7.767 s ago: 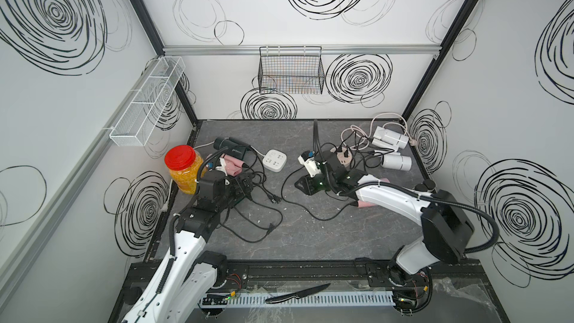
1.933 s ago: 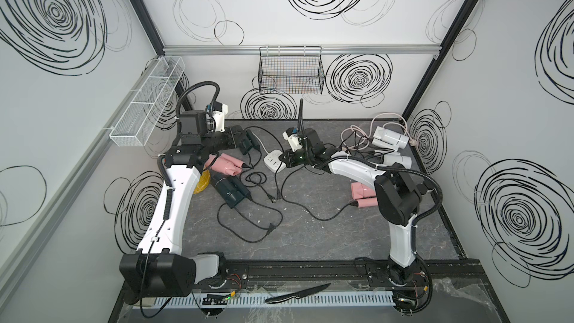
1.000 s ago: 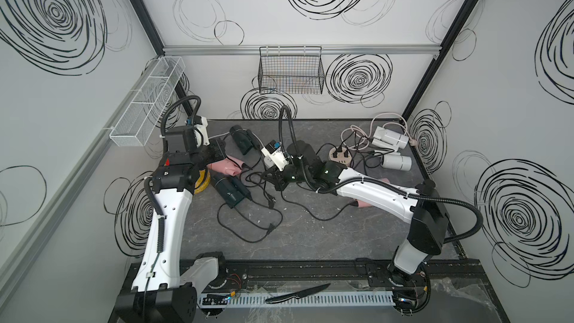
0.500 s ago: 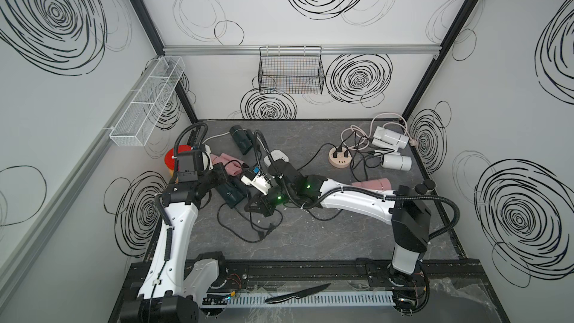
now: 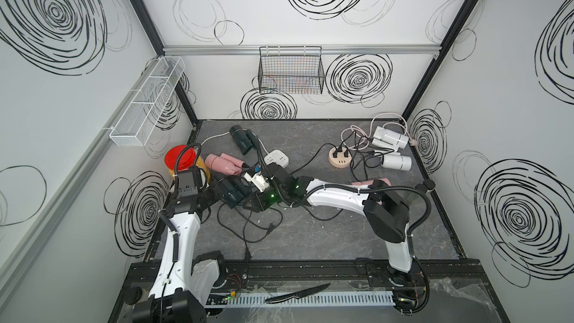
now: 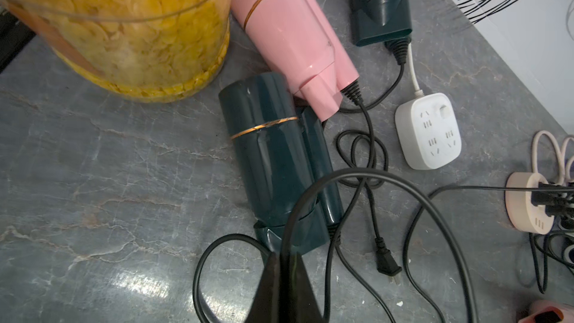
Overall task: Charge the blow dryers
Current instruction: Adjust the plug at the center of the board, then pick up the plug from the center of the board.
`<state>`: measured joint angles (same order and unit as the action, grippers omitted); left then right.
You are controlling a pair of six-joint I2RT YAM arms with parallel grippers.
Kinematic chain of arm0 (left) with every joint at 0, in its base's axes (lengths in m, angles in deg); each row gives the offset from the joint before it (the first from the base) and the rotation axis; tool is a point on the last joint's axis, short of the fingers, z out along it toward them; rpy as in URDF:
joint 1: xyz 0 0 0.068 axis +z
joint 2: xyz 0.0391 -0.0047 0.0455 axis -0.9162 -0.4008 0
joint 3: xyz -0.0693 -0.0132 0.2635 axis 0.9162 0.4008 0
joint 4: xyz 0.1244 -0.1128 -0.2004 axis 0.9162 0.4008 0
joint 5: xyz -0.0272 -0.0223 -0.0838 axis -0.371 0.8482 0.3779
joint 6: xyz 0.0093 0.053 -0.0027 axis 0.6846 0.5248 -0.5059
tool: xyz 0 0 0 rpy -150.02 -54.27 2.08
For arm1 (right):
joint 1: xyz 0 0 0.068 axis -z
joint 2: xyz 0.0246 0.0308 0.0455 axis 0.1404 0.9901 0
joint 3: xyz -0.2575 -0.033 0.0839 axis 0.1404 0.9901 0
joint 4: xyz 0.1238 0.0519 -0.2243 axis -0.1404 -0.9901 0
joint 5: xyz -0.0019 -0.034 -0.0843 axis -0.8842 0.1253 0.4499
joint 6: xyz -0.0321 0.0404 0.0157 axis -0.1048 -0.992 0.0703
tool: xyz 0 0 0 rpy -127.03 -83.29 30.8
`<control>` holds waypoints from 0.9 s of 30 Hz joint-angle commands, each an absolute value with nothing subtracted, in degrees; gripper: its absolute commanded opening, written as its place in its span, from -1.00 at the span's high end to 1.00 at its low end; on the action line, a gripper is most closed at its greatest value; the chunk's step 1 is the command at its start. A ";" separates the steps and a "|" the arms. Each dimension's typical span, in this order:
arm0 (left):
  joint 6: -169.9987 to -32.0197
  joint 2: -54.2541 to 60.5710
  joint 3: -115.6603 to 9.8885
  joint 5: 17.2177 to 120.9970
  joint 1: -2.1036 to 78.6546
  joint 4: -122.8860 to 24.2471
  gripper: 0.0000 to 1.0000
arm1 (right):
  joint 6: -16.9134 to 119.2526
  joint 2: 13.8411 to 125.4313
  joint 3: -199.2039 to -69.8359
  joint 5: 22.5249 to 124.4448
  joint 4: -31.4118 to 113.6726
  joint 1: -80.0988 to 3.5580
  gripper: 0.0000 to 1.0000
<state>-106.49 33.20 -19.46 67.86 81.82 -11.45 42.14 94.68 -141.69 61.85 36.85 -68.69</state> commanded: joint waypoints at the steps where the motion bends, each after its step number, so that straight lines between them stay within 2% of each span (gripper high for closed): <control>1: -107.28 31.66 -19.58 64.17 82.41 -15.12 0.90 | 47.16 89.82 -140.31 63.97 31.43 -63.52 -0.06; 7: -107.93 28.45 -18.45 63.94 85.79 -19.08 0.92 | 57.50 92.13 -143.70 66.99 19.91 -58.63 0.14; 11: -107.95 27.30 -18.81 64.83 88.18 -21.21 0.93 | 57.14 99.74 -151.77 73.38 9.49 -58.92 0.24; 15: -107.95 26.79 -20.51 65.96 89.24 -20.78 0.94 | 57.40 104.19 -155.19 77.99 6.99 -61.19 0.20; 27: -107.33 27.09 -20.83 68.74 89.65 -21.58 0.95 | 56.56 110.56 -159.50 78.04 5.76 -64.88 0.10</control>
<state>-107.38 26.78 -19.55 67.80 89.05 -19.42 56.22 109.59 -157.90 76.71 8.30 -64.27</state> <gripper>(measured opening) 0.081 0.451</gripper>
